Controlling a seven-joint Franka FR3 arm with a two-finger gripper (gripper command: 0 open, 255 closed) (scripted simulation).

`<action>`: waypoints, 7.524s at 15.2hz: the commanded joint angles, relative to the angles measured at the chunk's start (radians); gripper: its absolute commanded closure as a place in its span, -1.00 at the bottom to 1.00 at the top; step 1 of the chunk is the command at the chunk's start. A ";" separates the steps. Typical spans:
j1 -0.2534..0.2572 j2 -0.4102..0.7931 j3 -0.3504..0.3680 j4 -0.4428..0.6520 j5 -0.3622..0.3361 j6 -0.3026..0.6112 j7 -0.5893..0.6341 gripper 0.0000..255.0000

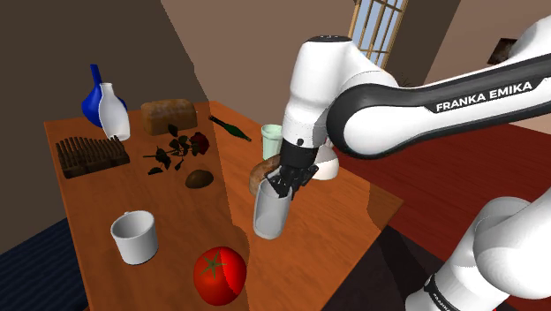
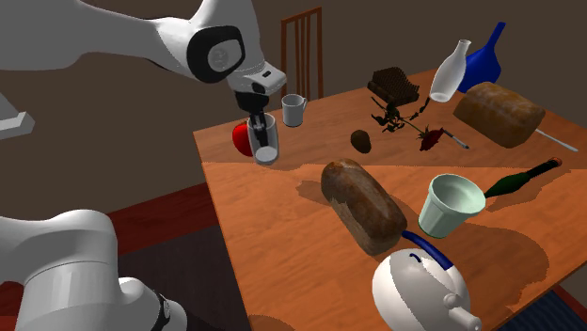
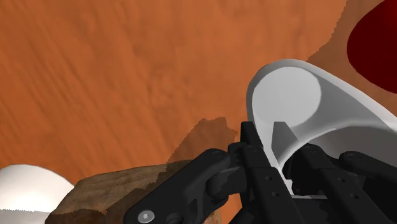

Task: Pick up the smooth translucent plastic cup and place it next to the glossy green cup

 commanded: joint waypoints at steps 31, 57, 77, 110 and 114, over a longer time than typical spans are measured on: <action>-0.071 0.122 -0.082 0.435 -0.083 -0.323 -0.087 1.00; -0.126 0.803 -0.169 1.152 -0.329 -0.398 -0.236 1.00; -0.154 0.795 -0.176 0.869 -0.337 -0.126 -0.209 1.00; -0.156 0.789 -0.177 0.809 -0.340 -0.073 -0.198 -1.00; -0.156 0.789 -0.177 0.810 -0.340 -0.073 -0.198 -1.00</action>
